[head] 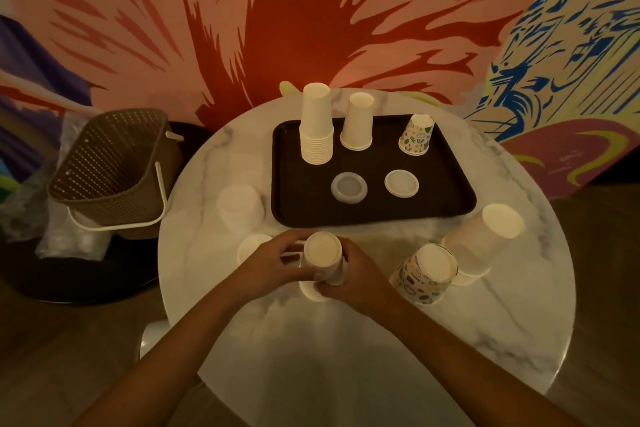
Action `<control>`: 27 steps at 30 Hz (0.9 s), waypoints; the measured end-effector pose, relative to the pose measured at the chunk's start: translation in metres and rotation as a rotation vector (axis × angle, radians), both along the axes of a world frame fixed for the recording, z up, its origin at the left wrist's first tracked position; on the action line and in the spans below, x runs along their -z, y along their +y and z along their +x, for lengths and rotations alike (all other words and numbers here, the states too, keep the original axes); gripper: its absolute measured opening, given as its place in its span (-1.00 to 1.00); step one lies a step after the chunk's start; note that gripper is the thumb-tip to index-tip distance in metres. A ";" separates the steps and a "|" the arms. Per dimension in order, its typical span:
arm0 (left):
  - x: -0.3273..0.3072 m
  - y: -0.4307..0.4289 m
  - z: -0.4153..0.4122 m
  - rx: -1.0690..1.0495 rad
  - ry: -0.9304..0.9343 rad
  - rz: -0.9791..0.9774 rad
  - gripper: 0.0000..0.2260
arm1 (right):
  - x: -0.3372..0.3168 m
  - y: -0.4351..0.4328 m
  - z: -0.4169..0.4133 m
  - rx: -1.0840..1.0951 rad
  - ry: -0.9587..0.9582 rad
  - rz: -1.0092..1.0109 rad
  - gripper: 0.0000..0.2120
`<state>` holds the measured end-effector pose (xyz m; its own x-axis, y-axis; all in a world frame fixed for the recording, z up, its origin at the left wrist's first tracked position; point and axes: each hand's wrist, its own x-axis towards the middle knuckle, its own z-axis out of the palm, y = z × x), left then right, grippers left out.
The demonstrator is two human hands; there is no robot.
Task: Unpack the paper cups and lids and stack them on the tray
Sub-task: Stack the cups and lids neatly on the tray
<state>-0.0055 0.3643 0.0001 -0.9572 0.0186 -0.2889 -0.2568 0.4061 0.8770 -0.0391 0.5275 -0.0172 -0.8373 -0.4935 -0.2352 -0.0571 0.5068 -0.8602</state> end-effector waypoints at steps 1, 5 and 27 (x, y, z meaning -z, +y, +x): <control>-0.004 -0.001 0.000 0.005 0.009 -0.003 -0.48 | -0.005 0.000 0.000 -0.005 0.004 -0.005 -0.31; -0.033 -0.002 0.004 0.023 0.073 -0.035 -0.49 | -0.037 0.001 0.002 -0.044 0.023 -0.021 -0.30; -0.143 -0.068 -0.186 0.026 0.499 -0.048 -0.44 | -0.157 -0.071 -0.189 0.029 0.428 -0.086 -0.33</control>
